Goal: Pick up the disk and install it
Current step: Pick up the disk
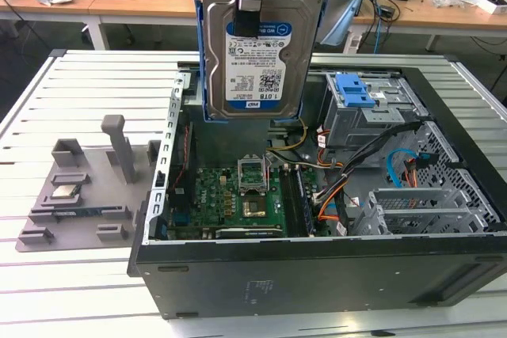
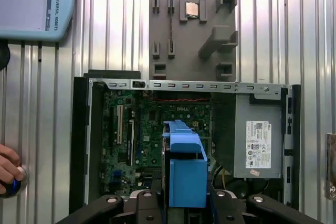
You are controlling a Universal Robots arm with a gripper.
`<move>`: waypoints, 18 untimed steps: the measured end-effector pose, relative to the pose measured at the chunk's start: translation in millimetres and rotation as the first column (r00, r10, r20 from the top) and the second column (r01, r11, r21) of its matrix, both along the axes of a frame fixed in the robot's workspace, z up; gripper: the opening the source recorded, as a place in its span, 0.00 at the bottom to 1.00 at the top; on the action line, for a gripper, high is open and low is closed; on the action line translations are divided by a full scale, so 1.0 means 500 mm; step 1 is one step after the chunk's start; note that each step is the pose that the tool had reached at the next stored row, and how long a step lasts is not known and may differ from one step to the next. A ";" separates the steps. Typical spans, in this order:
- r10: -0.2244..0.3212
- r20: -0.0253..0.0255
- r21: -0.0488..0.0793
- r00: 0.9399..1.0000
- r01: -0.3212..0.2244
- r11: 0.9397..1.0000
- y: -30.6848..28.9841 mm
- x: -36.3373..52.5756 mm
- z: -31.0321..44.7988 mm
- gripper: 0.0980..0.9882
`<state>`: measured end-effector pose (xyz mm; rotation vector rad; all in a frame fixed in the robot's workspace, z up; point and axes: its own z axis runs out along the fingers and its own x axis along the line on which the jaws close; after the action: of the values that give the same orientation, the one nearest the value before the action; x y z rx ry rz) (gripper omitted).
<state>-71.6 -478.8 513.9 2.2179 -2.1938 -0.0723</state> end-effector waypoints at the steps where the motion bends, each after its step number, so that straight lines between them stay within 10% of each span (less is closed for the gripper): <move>1: 0.000 0.000 0.000 1.000 0.000 1.000 -0.003 0.000 0.000 0.30; 6: 0.000 0.000 0.000 1.000 0.000 1.000 -0.056 0.000 -0.001 0.30; 18: 0.000 0.000 0.000 1.000 0.000 1.000 -0.088 0.000 -0.001 0.30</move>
<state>-71.6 -522.7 513.2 2.2179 -2.1938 -0.0724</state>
